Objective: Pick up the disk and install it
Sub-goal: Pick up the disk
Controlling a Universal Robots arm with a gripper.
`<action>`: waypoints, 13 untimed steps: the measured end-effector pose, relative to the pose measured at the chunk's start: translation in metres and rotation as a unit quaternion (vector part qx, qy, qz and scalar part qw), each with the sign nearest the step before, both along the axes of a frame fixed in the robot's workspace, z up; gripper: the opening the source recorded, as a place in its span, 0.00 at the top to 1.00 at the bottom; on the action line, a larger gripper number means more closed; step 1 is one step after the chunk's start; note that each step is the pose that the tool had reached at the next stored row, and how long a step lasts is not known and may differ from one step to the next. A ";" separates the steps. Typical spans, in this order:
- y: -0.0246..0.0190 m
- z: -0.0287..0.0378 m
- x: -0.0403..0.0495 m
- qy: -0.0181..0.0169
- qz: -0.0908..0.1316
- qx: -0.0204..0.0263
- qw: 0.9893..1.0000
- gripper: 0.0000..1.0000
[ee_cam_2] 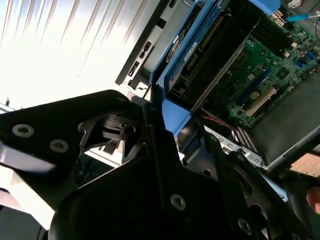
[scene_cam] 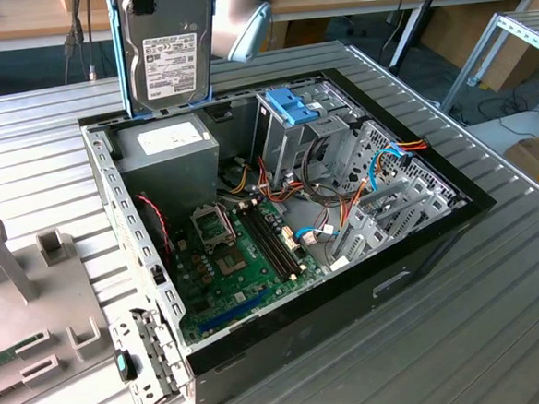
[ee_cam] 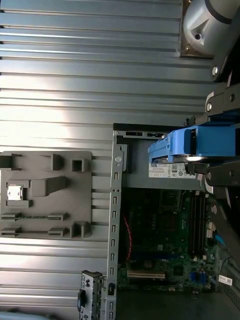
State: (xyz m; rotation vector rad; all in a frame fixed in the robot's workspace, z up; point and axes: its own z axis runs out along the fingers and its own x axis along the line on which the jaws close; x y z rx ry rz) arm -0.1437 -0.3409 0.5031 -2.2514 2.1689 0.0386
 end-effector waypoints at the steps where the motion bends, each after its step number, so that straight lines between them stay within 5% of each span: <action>1: 0.0000 0.0001 0.0018 0.000 0.000 0.000 1.000 0.64; 6: 0.0009 0.0000 0.0233 0.000 0.000 0.000 1.000 0.64; 9: 0.0029 0.0001 0.0479 0.000 0.000 0.000 1.000 0.64; 13: 0.0033 0.0001 0.0503 0.000 0.000 0.000 1.000 0.64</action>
